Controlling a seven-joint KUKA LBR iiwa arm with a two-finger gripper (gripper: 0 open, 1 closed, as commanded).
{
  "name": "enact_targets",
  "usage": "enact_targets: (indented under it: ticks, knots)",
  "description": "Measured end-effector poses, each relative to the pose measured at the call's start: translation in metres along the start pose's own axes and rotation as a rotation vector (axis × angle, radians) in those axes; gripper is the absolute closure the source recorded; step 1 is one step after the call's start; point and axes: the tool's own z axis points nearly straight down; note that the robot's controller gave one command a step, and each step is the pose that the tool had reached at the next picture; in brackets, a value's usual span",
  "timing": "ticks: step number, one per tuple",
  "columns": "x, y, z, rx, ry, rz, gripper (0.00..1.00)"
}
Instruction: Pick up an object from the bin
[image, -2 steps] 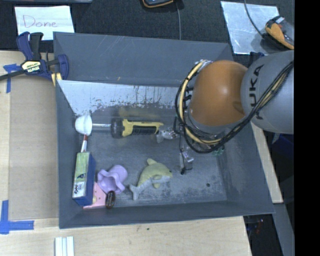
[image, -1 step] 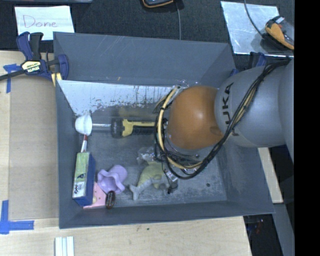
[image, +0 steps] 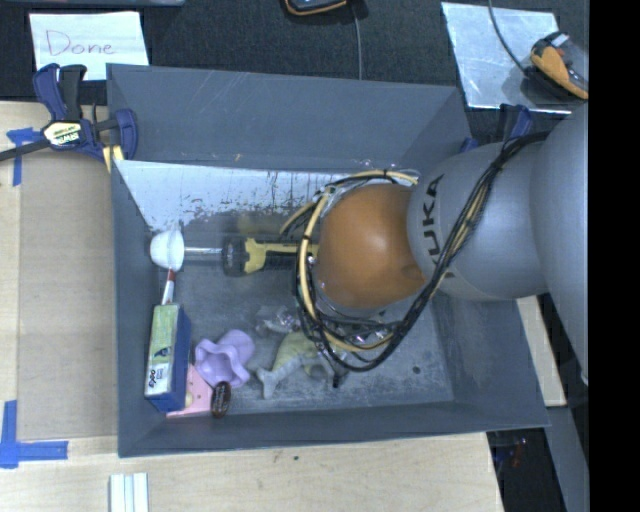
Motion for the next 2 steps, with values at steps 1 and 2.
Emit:
enact_targets:
  ticks: [1, 2]
  knots:
    - [0.0105, 0.01, -0.0011, -0.01, 0.008, 0.088, 1.0]
    - [0.0106, 0.0101, -0.0013, -0.01, 0.008, 0.088, 1.0]
